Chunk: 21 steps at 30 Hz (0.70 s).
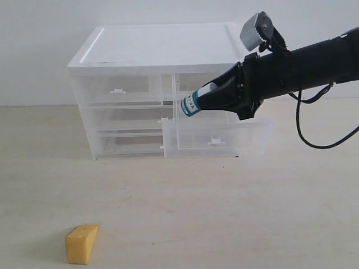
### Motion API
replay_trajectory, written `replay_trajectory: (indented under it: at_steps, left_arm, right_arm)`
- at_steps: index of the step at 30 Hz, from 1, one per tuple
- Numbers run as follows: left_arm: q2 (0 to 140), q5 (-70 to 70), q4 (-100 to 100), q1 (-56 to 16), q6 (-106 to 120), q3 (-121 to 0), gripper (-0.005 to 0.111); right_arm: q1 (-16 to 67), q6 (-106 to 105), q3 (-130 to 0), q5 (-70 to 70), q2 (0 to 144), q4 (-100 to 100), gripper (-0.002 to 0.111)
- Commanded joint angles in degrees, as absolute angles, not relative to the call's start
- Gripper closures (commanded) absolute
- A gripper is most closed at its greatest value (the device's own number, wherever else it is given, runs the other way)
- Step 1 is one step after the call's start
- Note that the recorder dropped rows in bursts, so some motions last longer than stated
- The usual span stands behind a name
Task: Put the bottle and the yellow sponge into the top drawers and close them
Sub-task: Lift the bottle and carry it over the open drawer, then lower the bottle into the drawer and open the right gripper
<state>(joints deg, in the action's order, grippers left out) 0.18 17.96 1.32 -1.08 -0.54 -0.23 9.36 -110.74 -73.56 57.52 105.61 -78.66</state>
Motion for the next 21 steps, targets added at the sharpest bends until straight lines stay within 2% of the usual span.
replay_trajectory:
  at_steps: [1, 4, 6, 11, 14, 21]
  left_arm:
    - [0.0, 17.8, 1.7, -0.9, -0.3, 0.0, 0.102]
    - [0.0, 17.8, 1.7, -0.9, -0.3, 0.0, 0.102]
    - [0.0, 17.8, 1.7, -0.9, -0.3, 0.0, 0.102]
    - [0.0, 17.8, 1.7, -0.9, -0.3, 0.0, 0.102]
    - [0.0, 17.8, 1.7, -0.9, -0.3, 0.0, 0.102]
    - [0.0, 17.8, 1.7, -0.9, -0.3, 0.0, 0.102]
  right_arm:
    - [9.8, -111.3, -74.1, 54.8, 105.9, -79.4, 0.108]
    - [9.8, -111.1, -74.1, 54.9, 105.9, -79.0, 0.107]
    - [9.8, -110.7, -74.1, 54.9, 105.9, -78.9, 0.101]
    - [9.8, -109.0, -74.1, 53.9, 105.9, -78.9, 0.062]
    - [9.8, -107.5, -74.1, 50.8, 105.9, -78.9, 0.048]
    - [9.8, -106.7, -74.1, 48.9, 105.8, -78.7, 0.047]
